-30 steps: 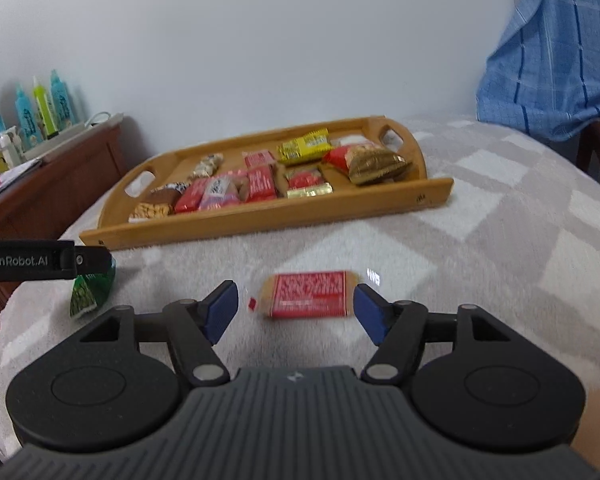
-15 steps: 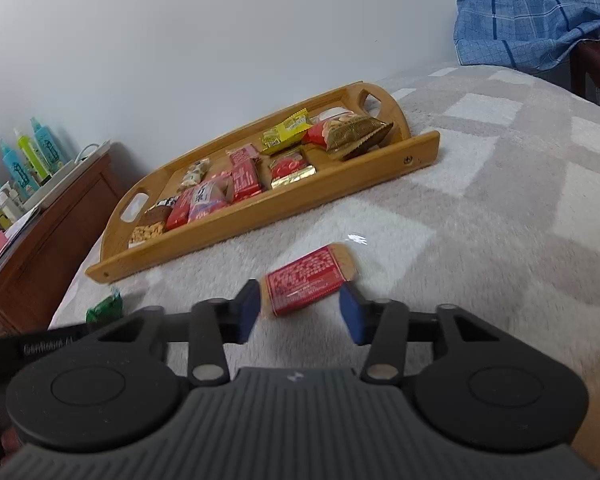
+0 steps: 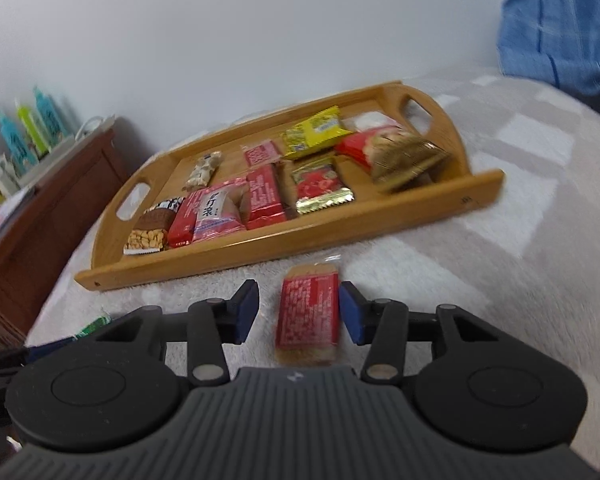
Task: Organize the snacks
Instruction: 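Grasp the green wasabi-pea packet with the left tool while the right tool grasps the other red packet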
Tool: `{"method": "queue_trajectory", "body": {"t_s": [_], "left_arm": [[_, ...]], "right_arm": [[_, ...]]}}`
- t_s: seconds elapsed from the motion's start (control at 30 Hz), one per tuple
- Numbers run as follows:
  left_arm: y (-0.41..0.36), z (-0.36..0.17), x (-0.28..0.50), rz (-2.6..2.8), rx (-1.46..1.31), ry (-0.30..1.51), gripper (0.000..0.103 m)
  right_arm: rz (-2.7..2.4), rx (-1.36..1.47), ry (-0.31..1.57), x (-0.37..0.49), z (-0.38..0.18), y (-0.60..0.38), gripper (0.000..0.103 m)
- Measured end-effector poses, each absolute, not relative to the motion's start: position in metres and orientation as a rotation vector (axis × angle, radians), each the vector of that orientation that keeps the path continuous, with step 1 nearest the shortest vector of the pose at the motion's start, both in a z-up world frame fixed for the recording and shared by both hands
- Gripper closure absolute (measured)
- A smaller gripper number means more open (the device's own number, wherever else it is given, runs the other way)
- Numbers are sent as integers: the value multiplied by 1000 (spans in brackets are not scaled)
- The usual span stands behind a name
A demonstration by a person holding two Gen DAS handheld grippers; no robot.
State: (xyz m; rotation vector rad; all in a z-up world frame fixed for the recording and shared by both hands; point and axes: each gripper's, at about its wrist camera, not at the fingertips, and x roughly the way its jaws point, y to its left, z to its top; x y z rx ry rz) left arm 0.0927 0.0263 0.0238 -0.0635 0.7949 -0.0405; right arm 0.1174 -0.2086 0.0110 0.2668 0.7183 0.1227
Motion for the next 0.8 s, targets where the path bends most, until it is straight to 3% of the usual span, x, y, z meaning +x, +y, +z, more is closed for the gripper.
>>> {"method": "queue_trajectory", "body": {"t_s": [0.33,0.53,0.57,0.8], "left_arm": [[25,23,95,-53,-83,794,53],[22,21,92,-47,-61,788,66],[20,21,91,-48,-55,783,72],[17,26,85,-69,-46,773,74]], "right_arm": [[109,130,685,108,10,-191,51],[104,89,670,99,9,-188,67],[109,93,669,99,9,-188,67],[137,129,640,91,13,-187,67]]}}
